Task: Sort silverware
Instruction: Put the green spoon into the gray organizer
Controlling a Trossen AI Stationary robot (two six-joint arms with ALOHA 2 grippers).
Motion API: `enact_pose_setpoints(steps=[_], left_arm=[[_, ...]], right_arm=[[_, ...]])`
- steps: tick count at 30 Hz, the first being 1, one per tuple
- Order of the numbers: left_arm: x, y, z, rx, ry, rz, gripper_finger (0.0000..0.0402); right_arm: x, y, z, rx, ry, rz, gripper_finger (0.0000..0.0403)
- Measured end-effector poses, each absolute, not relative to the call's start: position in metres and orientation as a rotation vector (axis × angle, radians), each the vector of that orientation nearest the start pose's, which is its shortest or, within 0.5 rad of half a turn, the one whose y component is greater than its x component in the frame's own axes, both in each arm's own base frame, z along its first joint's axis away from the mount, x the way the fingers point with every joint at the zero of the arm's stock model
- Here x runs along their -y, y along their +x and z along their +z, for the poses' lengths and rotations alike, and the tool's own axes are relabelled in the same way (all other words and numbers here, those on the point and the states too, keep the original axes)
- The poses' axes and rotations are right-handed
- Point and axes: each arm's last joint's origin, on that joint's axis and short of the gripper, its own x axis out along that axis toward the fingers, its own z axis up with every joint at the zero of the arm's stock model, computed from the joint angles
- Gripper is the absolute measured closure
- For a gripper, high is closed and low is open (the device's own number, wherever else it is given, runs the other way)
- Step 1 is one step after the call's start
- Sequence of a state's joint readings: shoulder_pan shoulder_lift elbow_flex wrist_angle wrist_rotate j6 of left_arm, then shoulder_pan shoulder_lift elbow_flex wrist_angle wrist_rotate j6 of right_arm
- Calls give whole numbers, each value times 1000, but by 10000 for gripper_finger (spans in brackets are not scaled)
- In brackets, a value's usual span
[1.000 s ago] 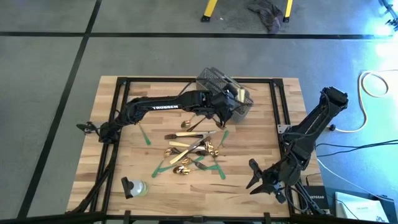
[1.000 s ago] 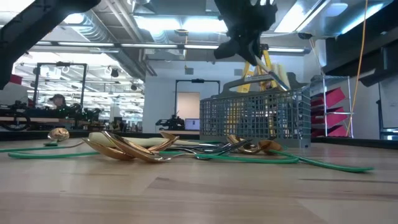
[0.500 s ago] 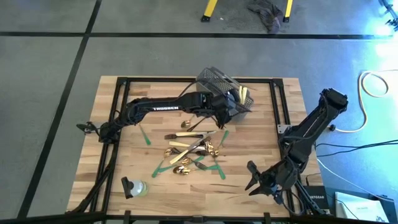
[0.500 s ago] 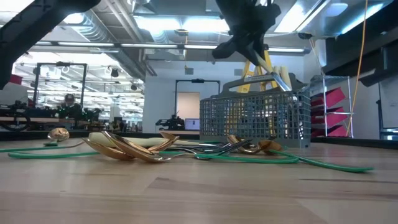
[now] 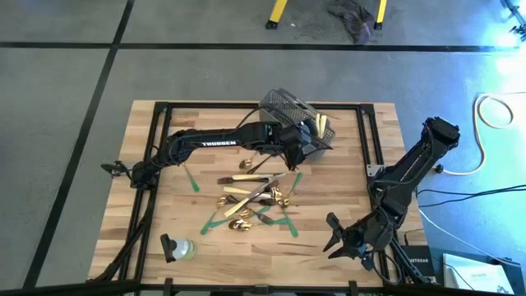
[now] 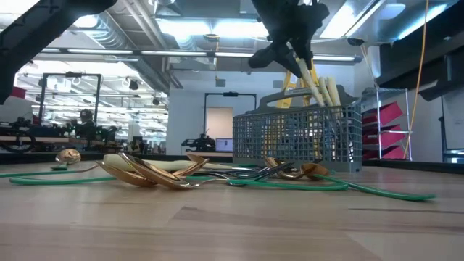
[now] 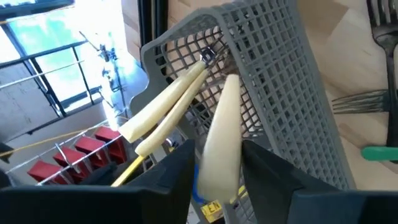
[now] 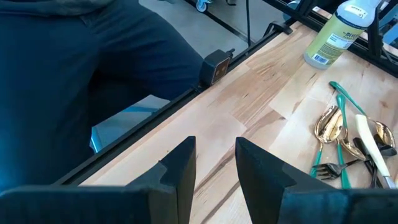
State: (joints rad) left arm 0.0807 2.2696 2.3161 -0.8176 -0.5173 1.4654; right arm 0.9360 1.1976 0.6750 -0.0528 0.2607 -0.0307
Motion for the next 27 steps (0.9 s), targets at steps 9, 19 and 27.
enact_pose_setpoints(steps=[9, 19, 27], left_arm=[[-54, 504, 320, -881, 1239, 61, 283], [-53, 494, 325, -890, 972, 130, 286], [-59, 487, 325, -843, 751, 12, 311]], right_arm=[[-194, 152, 227, -475, -359, 664, 306], [-194, 152, 227, -491, -317, 653, 306], [-194, 152, 227, -491, -318, 654, 306]])
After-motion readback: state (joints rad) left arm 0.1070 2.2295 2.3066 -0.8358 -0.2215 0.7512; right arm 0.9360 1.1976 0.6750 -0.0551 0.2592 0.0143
